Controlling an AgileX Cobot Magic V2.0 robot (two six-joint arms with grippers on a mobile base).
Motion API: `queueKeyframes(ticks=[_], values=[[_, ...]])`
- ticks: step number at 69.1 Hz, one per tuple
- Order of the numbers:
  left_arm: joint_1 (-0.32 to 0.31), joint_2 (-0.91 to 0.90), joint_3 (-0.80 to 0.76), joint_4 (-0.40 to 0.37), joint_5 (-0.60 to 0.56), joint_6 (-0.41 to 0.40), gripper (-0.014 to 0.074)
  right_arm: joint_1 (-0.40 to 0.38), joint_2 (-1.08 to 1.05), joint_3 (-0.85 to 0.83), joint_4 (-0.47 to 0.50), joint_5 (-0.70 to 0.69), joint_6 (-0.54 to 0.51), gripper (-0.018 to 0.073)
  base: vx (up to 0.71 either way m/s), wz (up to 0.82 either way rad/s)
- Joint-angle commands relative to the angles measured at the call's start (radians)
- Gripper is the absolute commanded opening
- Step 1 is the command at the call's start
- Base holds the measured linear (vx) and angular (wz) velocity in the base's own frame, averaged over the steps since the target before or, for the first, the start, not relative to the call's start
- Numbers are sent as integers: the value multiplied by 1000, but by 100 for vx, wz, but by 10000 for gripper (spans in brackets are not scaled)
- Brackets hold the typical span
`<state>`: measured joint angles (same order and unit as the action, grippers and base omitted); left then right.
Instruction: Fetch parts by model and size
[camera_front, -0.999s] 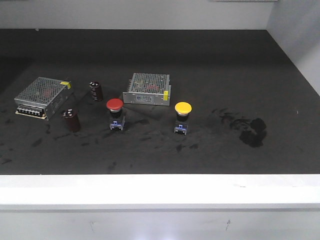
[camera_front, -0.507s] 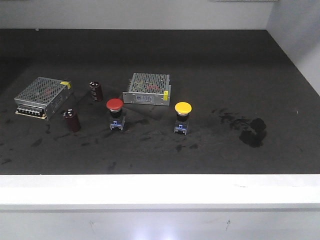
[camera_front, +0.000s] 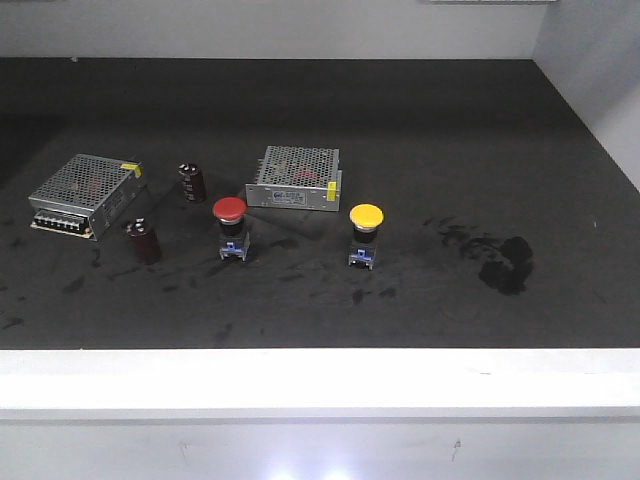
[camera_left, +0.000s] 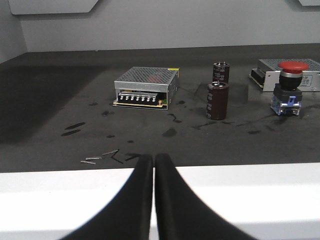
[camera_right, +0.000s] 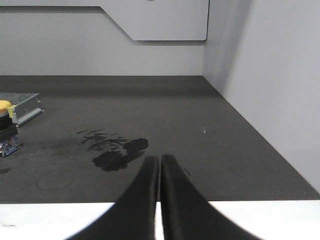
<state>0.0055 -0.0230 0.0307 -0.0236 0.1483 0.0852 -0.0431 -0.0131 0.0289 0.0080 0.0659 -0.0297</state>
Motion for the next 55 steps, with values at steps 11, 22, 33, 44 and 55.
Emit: queueKeyframes(ticks=[11,22,33,44,55], values=[[-2,3,-12,-10,-80,-10,-6,-6,-14,8,-8,-75,0,-5,0,0],[-2,3,-12,-11,-105,-13,-6,-6,-14,8,-8,-80,0,-5,0,0],[-2,3,-12,-11,-186,-13,-6,-6,-14,8,-8,-86,0,-5,0,0],[-2,3,-15,-11,-329,-15,-6,-6,-14,6,-8,-171,0,-5,0,0],[-2,5,-65,-11,-402,-85,-6,-6,-14,-37,-8,-284,4,-5,0,0]])
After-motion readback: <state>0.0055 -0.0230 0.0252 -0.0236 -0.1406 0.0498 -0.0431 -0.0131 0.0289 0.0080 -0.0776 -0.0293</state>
